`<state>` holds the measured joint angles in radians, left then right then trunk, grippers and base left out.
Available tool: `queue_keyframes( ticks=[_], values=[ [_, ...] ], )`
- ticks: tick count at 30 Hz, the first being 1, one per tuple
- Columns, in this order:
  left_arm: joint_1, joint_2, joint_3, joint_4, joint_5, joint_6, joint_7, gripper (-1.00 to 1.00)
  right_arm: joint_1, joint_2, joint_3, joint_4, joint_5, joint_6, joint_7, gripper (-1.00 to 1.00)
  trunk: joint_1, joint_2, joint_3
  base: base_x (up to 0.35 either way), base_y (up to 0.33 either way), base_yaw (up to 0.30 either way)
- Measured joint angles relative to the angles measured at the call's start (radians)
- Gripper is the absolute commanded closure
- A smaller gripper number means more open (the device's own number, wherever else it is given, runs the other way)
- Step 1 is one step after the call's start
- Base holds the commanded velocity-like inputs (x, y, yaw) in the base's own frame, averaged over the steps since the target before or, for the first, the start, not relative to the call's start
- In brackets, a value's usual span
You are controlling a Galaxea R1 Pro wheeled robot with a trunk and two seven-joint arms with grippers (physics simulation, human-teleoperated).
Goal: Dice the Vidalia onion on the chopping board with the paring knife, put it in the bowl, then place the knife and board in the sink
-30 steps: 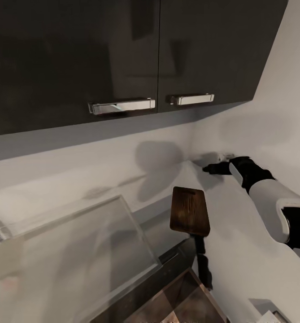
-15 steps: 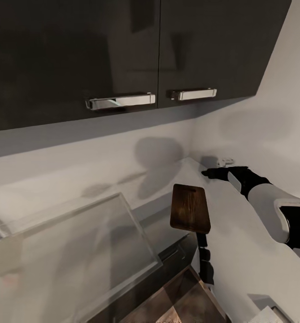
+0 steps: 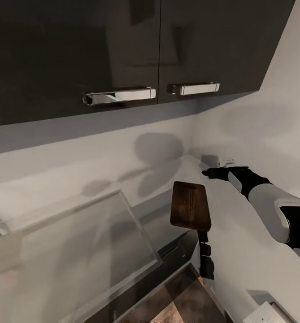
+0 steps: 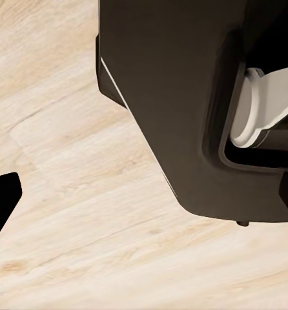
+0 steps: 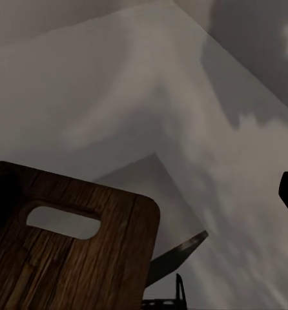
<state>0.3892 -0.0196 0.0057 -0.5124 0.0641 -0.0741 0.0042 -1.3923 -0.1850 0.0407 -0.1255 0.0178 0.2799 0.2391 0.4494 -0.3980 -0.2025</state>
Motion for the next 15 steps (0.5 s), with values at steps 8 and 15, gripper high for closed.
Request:
queue_keyframes(
  ticks=[8, 15],
  values=[
    [0.000, 0.000, 0.000, 0.000, 0.000, 0.000, 0.000, -1.00, 0.000, 0.000, 0.000, 0.000, -0.001, -0.006, -0.024, -1.00, 0.000, 0.000, -0.013, 0.000, 0.000, 0.000],
    [0.000, 0.000, 0.000, 0.001, 0.000, 0.000, 0.000, -1.00, 0.000, -0.001, 0.000, 0.000, -0.001, -0.006, -0.026, -1.00, 0.000, 0.000, -0.025, 0.000, 0.000, 0.000]
  ],
)
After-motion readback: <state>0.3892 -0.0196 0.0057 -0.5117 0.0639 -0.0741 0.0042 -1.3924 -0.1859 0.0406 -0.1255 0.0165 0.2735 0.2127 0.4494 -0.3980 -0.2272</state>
